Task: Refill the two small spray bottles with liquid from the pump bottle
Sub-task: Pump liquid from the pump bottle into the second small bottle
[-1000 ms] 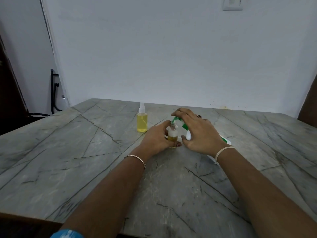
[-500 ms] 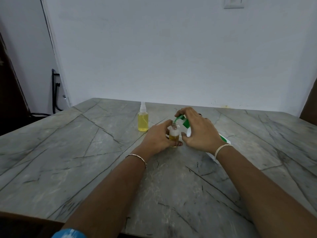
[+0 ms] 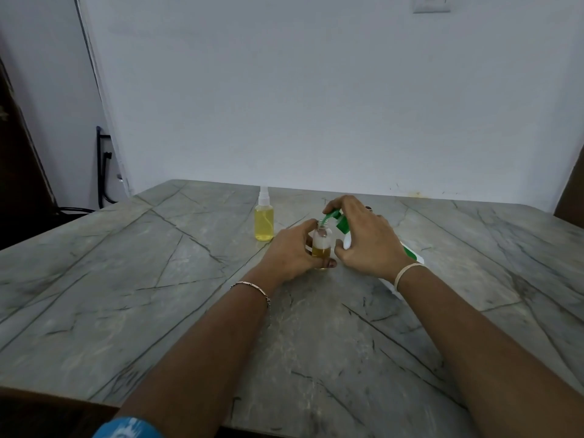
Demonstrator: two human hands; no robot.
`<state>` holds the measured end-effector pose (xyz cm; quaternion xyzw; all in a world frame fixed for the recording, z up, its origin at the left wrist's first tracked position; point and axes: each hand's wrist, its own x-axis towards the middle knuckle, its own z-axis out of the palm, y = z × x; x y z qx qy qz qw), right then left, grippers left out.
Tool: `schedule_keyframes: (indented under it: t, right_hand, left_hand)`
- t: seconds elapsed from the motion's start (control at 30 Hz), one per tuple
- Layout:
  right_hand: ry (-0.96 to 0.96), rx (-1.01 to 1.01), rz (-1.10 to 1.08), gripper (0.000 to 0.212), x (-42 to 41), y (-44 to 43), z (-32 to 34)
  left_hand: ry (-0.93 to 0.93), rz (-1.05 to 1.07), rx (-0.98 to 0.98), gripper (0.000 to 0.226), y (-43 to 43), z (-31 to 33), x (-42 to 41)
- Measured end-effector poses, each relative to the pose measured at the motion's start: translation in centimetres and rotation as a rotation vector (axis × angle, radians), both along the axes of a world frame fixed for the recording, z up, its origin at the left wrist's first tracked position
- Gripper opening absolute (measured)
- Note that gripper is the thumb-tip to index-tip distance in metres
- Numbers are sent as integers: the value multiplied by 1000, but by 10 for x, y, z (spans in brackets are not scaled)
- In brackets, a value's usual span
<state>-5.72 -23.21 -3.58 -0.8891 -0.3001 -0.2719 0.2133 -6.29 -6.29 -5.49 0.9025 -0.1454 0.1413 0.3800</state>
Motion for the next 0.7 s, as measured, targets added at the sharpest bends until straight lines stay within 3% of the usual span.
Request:
schedule_keyframes:
  t: [0.7]
  right_hand:
    - [-5, -30, -42, 63, -2, -1, -2]
  left_hand:
    - [-8, 21, 23, 71, -2, 1, 0]
